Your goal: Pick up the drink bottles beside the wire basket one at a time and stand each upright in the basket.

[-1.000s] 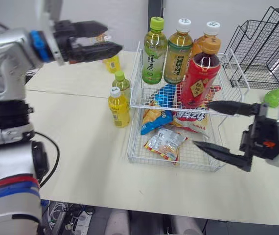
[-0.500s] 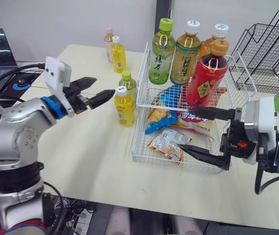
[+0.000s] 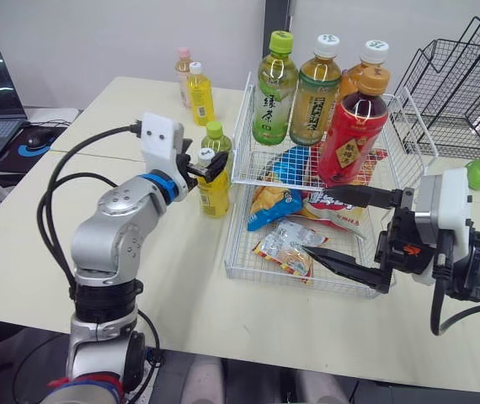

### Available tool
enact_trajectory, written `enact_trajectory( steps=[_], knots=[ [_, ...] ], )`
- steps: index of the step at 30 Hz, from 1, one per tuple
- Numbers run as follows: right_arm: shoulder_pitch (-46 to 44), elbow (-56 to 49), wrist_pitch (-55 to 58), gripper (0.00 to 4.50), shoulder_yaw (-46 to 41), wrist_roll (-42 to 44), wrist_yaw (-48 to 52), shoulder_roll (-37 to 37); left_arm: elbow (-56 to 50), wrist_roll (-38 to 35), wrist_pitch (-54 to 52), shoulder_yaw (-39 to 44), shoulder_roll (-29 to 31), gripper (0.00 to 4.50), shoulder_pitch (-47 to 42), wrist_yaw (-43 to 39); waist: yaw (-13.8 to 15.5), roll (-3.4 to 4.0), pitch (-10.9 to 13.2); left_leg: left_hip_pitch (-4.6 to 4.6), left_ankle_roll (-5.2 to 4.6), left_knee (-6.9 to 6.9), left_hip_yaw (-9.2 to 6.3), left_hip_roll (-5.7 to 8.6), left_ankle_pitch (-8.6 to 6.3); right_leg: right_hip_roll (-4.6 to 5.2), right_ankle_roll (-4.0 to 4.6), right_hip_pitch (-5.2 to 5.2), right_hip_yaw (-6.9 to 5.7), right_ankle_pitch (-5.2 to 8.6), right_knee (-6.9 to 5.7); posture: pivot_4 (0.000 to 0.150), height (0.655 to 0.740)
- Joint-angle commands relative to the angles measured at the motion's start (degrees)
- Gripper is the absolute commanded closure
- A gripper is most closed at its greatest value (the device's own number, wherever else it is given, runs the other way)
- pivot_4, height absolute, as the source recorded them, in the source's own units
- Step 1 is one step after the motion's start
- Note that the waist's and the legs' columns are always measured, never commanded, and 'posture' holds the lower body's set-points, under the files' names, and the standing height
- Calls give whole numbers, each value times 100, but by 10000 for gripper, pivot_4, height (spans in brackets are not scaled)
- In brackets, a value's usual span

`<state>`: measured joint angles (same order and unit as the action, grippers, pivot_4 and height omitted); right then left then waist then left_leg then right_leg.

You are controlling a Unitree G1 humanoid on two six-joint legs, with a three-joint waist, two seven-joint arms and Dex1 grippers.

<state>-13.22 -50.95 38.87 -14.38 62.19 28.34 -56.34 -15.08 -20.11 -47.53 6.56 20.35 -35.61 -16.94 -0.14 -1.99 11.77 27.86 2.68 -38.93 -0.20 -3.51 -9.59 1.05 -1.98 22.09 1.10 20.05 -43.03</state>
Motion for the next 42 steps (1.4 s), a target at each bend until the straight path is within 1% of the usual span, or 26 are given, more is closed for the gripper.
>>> enact_trajectory(
  steps=[1, 4, 11, 12, 17, 20, 22, 24, 27, 29, 32, 34, 37, 41, 42],
  knots=[
    [-93, -117, -10, 0, -85, 106, -64, -42, -96, 95, 111, -25, -2, 344, -104, 112, -2, 0, 0, 0, 0, 0, 0, 0, 0, 0, 0, 0, 0, 0, 0, 1500, 6732],
    [-108, -124, 14, 0, -89, 132, -93, -37, -72, 50, 126, -61, -53, 6114, -117, 77, 2, 0, 0, -1, 0, 1, 0, 0, 0, 0, 0, 0, 0, 0, 0, 1500, 6732],
    [-116, -144, 30, 0, -95, 161, -160, -42, -18, -7, 32, -41, -95, 29117, -98, 68, 2, 0, 0, 0, 0, 1, 0, 1, 0, 0, 0, 0, 0, 0, 0, 1500, 6732],
    [-115, -148, 32, 0, -98, 163, -167, -43, -21, -14, 22, -34, -91, 31396, -91, 65, 2, 0, 0, 0, 0, 1, 0, 1, 0, 0, 0, 0, 0, 0, 0, 1500, 6732],
    [-115, -144, 21, 0, -134, 128, -191, -46, -190, -199, 128, 125, 12, 31405, -50, -146, 3, 0, 0, 0, 0, 1, 0, 0, 0, 1, 0, 0, 0, 0, 0, 1500, 6732],
    [-129, -100, 2, 0, -207, 125, -153, -67, -156, -403, 277, 377, 289, 31405, -235, -539, 2, -1, 1, 3, 0, 1, -1, 0, 0, 0, 0, 2, -1, 0, 0, 1500, 6732],
    [-120, -67, -7, 0, -309, 185, -91, -97, -125, -639, 218, 524, 646, 31405, -367, -940, -4, 0, 1, 5, 0, 2, 0, 0, 0, -1, 0, 6, -1, 0, 0, 1500, 6732],
    [-106, -22, -19, 0, -464, 275, -2, -144, -30, -924, 67, 683, 1148, 31405, -573, -1420, -6, -1, 4, 5, 1, 4, 2, 0, 0, -3, 1, 10, -2, 0, 0, 1500, 6732],
    [-69, 15, -45, 0, -695, 251, 70, -217, 369, -1338, -248, 886, 1885, 31406, -1085, -2039, -3, -2, 5, 7, 1, 6, 0, 0, 0, -8, 2, 12, -5, -1, 0, 1500, 6732],
    [-30, 41, -22, 0, -854, 307, 116, -269, 690, -1566, -441, 908, 2326, 31406, -1528, -2447, -2, -2, 5, 5, 1, 8, 1, 0, 0, -8, 2, 11, -5, 0, 5, 1500, 6732],
    [57, 99, 50, 0, -1167, 560, 210, -397, 1621, -1877, -843, 810, 2972, 31406, -2830, -3185, 20, -7, 9, 8, 1, 7, 1, 0, 0, -6, 2, 12, -7, 0, 9, 1500, 6732],
    [119, 107, 93, 0, -1280, 705, 248, -481, 2116, -1990, -1071, 687, 3184, 31406, -3529, -3526, 20, -9, 9, 17, 0, 6, -2, 2, 0, -5, 1, 15, -13, 0, 13, 1500, 6732],
    [250, 114, 143, 0, -1485, 815, 237, -567, 2825, -2001, -1238, 441, 3256, 31406, -4594, -3973, 17, -10, 8, 17, -1, 9, -1, 2, -1, 1, 1, 13, -12, 0, 16, 1500, 6732],
    [460, 159, 211, 0, -1831, 775, 295, -667, 3693, -2068, -1400, 206, 2931, 31406, -5770, -4532, 11, -9, 9, 16, 0, 9, -5, 3, -1, 0, -2, 12, -16, 3, 12, 1500, 6732],
    [490, 164, 221, 0, -1887, 789, 307, -688, 3865, -2103, -1479, 154, 2790, 31406, -5968, -4639, 8, -10, 9, 16, -1, 9, -2, 2, 0, 0, -21, 14, -15, 14, 13, 1500, 6732]
  ],
)
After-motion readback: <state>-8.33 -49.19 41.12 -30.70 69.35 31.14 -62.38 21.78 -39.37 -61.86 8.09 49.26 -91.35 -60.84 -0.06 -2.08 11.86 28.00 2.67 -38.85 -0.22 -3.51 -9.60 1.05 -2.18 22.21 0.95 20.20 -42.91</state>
